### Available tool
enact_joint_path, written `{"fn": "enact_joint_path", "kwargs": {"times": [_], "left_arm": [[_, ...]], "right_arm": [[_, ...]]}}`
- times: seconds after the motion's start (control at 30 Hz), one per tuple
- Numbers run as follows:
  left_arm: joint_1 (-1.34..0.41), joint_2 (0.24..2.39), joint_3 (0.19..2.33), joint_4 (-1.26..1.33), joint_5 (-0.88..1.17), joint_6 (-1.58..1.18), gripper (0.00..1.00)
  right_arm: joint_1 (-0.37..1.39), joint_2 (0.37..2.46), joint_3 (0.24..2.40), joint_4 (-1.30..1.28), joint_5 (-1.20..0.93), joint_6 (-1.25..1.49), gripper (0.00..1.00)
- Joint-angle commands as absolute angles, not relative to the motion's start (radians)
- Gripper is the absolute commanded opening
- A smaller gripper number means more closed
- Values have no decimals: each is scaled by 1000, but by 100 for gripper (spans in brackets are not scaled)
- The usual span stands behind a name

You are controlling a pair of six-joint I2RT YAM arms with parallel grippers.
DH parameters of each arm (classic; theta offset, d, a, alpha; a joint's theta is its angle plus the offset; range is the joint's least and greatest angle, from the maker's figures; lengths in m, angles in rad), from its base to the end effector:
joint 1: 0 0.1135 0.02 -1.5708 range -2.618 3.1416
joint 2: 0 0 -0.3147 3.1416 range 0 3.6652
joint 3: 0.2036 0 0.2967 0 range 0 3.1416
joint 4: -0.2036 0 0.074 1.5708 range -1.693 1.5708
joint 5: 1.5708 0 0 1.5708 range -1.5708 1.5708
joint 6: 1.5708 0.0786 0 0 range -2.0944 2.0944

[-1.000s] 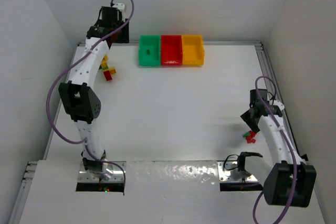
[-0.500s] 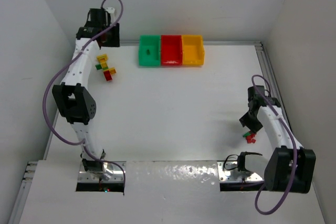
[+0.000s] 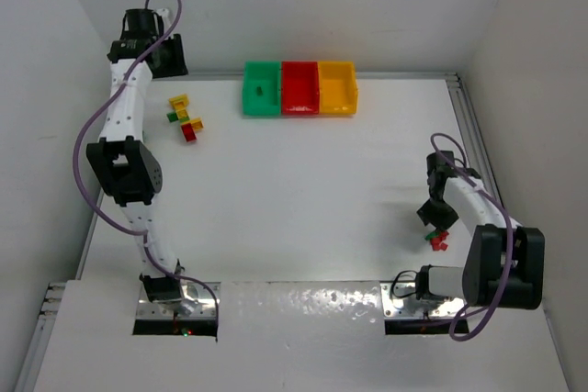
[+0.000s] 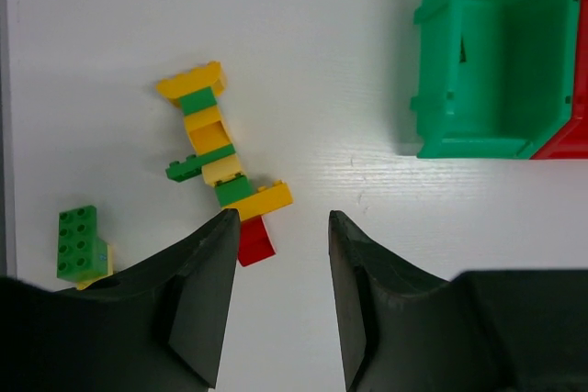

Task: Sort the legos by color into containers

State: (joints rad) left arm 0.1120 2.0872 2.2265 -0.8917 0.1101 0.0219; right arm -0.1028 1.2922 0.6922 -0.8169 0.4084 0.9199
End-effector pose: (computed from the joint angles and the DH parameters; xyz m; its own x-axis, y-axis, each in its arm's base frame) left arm 0.5633 0.0547 0.3830 -0.6796 -0.0545 -0.7315 -0.0165 0.9981 -0.0591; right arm 0.2251 -0.0546 0.1571 -0.4725 0.7827 -0.4051 0.8757 0.4687 -0.1158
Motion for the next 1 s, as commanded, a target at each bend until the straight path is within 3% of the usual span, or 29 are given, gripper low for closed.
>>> {"fn": "enact_joint_path", "kwargs": {"times": [0.0,0.8,0.97], "left_arm": [[106,2077,2289,-897,135,17,41],[104,2036,2273,-907,121,23,42],[106,2029,2270,-907,127,25,42]], "right_arm": [[-106,1308,635,-795,403,949,40],[-106,1384,594,-640,360,917,33],[-106,1401,597,-627,379,908,25]]}}
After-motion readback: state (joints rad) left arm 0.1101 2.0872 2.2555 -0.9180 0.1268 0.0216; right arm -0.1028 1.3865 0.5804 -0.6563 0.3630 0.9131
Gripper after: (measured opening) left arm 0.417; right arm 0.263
